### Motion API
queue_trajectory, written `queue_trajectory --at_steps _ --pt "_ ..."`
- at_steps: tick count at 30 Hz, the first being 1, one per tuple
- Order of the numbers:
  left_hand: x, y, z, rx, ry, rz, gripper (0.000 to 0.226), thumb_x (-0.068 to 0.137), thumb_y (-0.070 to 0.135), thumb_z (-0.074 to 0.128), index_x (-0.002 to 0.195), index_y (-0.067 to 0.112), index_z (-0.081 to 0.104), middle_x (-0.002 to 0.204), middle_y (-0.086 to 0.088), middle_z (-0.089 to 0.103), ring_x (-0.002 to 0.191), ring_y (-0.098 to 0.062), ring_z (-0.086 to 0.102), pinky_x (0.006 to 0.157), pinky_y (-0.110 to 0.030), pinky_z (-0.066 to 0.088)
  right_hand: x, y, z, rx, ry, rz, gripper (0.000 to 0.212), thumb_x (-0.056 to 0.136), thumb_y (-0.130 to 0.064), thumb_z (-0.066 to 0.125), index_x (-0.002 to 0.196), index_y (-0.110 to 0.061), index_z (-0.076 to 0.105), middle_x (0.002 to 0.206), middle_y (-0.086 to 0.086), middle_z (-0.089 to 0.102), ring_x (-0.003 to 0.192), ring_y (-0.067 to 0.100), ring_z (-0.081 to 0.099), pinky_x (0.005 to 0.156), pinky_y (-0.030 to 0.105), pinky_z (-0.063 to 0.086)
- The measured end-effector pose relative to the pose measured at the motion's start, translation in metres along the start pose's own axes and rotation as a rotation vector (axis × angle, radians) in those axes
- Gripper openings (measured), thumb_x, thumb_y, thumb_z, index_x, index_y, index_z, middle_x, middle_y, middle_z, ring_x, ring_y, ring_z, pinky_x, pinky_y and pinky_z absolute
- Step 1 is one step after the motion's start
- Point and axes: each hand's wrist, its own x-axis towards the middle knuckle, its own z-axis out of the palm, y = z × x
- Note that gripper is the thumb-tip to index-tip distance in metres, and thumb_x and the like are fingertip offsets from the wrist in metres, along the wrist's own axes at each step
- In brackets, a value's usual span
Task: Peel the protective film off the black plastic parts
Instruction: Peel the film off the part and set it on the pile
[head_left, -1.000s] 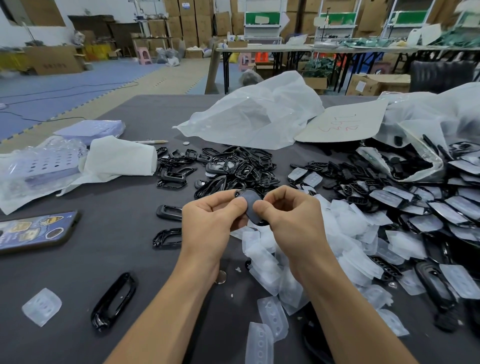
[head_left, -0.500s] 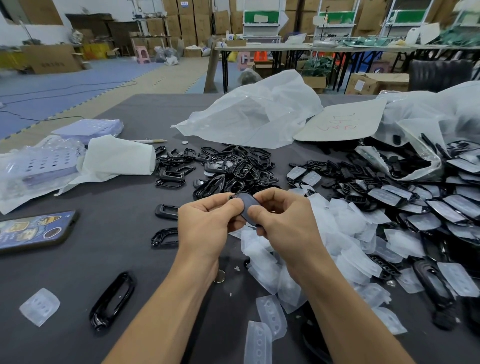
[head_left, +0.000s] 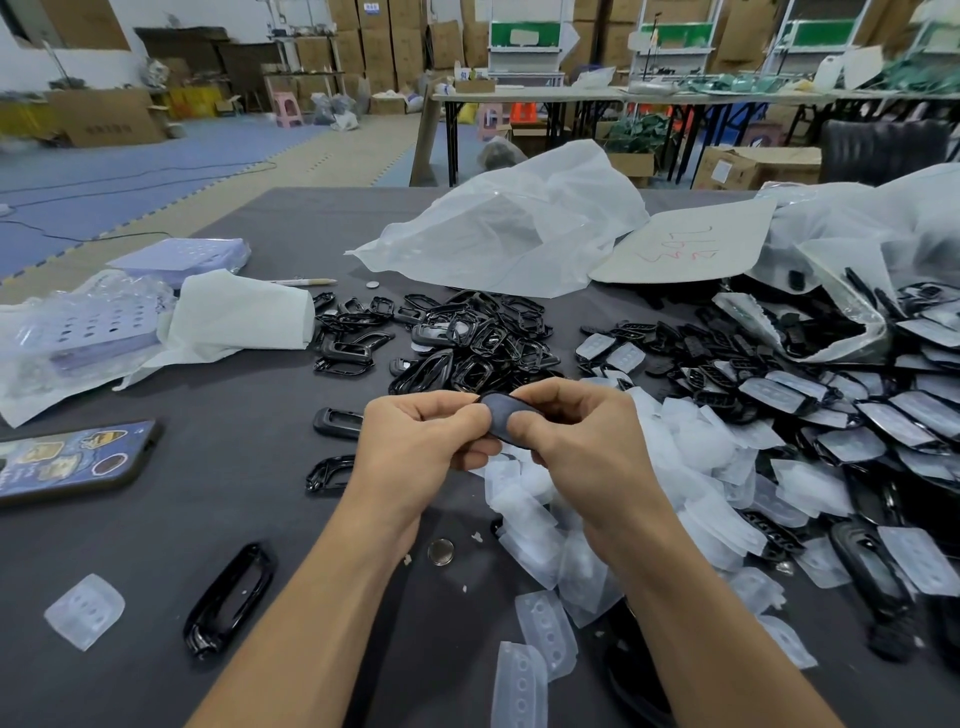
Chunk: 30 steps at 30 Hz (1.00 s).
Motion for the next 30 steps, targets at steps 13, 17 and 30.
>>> queue_trajectory --at_steps 13,17,30 --pt "0.0003 -0.0025 0.0018 -0.034 -0.044 -0.070 0.009 0.088 -0.001 0.076 0.094 0.003 0.080 0.080 -0.016 0.079 0.065 -0.017 0.072 0.059 -0.022 0.057 0.0037 0.0028 -0.0018 -0.018 0.017 0.041 0.027 0.084 0.004 0.070 0.078 -0.021 0.080 0.067 0.003 0.072 0.056 0.012 0.054 0.057 0.030 0.048" --pt "-0.0008 -0.0001 -0.0015 0.026 -0.096 -0.044 0.019 0.085 -0.005 0.074 0.088 0.011 0.084 0.083 -0.019 0.078 0.069 -0.019 0.070 0.063 -0.023 0.058 0.0044 0.0025 -0.0033 -0.084 0.000 0.026 0.026 0.085 0.004 0.068 0.081 -0.019 0.081 0.068 0.000 0.073 0.055 0.008 0.055 0.057 0.028 0.048" --pt "-0.0027 0.0019 0.0054 -0.069 0.026 -0.107 0.010 0.082 -0.006 0.075 0.085 0.002 0.080 0.073 -0.018 0.076 0.058 -0.018 0.071 0.053 -0.022 0.055 0.0027 -0.0003 -0.0012 0.052 0.065 0.028 0.030 0.083 0.014 0.063 0.082 -0.012 0.076 0.063 0.004 0.069 0.049 0.012 0.056 0.049 0.021 0.046"
